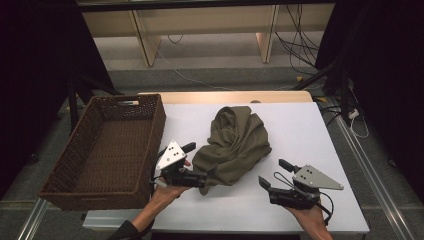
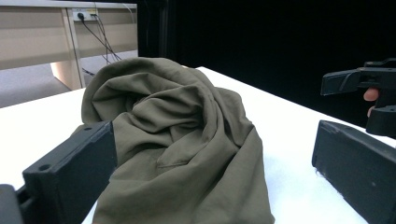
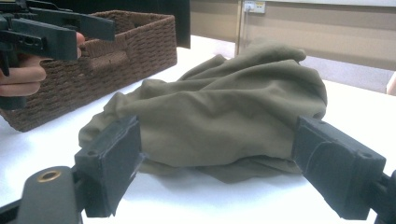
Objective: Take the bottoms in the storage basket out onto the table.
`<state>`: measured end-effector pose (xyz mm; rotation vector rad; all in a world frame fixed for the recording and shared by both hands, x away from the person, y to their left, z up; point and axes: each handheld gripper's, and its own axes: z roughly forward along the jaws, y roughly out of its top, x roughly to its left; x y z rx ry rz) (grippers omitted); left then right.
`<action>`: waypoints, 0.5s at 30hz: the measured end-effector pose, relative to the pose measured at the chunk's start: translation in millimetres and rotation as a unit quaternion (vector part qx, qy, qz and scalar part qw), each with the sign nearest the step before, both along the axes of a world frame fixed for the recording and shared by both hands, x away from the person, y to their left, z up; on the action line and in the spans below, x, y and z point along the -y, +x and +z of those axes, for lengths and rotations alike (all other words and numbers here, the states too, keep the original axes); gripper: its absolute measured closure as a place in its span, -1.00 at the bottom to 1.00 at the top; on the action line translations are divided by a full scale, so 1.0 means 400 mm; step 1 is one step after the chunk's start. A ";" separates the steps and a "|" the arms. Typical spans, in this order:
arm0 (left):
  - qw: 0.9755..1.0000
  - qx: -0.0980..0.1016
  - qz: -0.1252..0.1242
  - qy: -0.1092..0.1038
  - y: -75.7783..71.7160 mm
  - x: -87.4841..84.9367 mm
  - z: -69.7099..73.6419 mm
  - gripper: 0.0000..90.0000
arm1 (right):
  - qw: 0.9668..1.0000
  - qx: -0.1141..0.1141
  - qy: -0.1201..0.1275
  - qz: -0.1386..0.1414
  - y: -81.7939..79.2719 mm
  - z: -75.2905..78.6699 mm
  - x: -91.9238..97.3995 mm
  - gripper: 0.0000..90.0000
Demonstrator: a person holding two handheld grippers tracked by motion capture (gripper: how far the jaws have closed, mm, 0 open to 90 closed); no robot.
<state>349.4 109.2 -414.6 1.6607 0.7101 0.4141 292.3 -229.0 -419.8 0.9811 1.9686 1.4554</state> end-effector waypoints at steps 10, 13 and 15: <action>1.000 0.009 0.014 -0.001 -0.015 -0.008 -0.013 -1.00 | 1.000 0.000 0.000 -0.001 0.001 -0.001 0.001 -0.62; 1.000 0.013 0.016 0.003 -0.022 -0.006 -0.018 -1.00 | 1.000 0.000 0.001 -0.001 0.001 -0.001 0.001 -0.62; 1.000 0.017 0.018 0.008 -0.025 -0.005 -0.020 -1.00 | 1.000 -0.001 0.001 -0.002 0.001 -0.001 0.002 -0.62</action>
